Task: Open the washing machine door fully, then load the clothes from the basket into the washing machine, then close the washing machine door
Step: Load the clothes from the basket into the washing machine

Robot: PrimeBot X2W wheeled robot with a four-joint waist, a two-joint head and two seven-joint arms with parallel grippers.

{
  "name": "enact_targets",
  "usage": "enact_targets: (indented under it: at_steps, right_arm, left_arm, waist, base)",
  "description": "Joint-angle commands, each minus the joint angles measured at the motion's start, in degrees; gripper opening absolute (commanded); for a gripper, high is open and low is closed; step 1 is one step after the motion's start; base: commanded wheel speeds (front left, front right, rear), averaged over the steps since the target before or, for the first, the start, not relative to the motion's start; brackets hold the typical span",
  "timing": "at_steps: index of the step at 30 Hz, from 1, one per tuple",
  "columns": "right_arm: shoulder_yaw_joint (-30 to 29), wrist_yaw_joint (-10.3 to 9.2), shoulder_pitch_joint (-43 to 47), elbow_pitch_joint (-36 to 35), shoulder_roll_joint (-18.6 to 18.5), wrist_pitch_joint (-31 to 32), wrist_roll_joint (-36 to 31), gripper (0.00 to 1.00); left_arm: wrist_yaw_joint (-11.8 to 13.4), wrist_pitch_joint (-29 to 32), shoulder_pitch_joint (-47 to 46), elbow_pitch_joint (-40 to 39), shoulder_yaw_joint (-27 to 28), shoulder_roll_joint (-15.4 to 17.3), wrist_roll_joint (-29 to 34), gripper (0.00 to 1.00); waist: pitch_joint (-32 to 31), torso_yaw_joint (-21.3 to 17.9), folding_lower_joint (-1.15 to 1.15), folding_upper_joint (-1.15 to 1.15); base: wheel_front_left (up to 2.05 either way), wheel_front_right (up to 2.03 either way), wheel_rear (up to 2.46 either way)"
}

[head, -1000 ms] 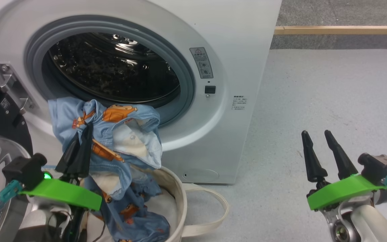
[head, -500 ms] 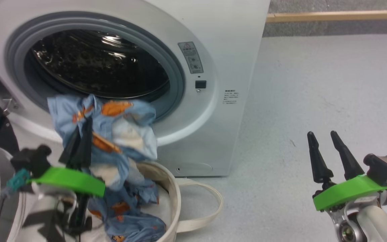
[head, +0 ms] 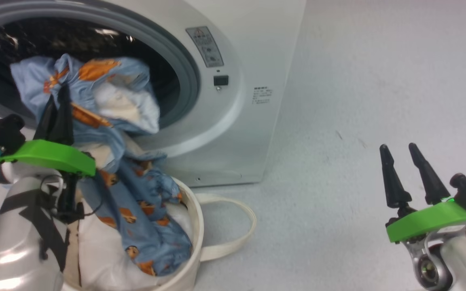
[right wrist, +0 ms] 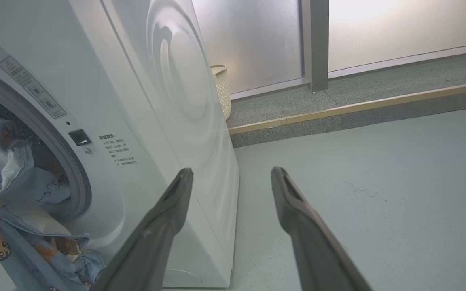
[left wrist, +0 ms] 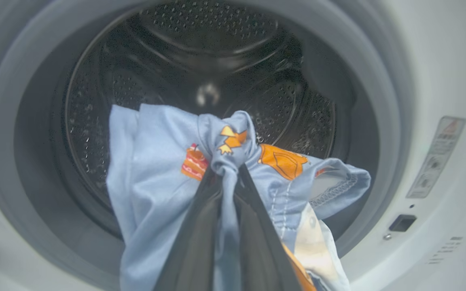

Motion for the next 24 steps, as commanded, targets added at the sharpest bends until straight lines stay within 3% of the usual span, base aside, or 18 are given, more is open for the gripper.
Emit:
enact_targets:
  at_steps: [1,9,17,20,24]
  right_arm:
    - [0.24,0.05,-1.91,-2.14,-1.93,-0.70,-0.37,1.00]
    - [-2.09,0.05,-1.14,-3.66,-5.78,-0.65,-1.06,1.00]
    - [-3.79,0.05,-1.37,-6.61,-5.34,-0.63,-1.94,1.00]
    - [-4.73,0.05,-1.36,-7.12,-4.90,-0.64,-2.20,1.00]
    - [-5.73,0.05,-1.22,-7.73,-4.44,-0.65,-2.39,1.00]
  left_arm:
    - [0.22,-0.61,-4.48,1.56,2.34,2.98,0.88,0.00]
    - [-0.99,-0.69,-14.31,10.83,3.08,2.89,3.70,0.00]
    - [-1.50,-0.70,-21.94,14.34,6.55,4.76,5.46,0.00]
    - [-1.53,-0.70,-24.56,14.42,7.17,5.95,6.96,0.00]
    - [-0.44,-0.70,-26.96,7.70,9.56,6.90,8.79,0.00]
  waist:
    - [2.93,-1.12,-0.01,0.00]
    - [9.60,-2.43,-0.01,0.00]
    - [15.51,-6.25,-0.01,0.00]
    - [17.53,-7.56,-0.01,0.00]
    - [19.78,-8.30,-0.01,0.00]
  base:
    - [0.00,0.00,0.00]
    - [0.00,0.00,0.00]
    - [0.00,0.00,0.00]
    - [0.00,0.00,0.00]
    - [0.00,0.00,0.00]
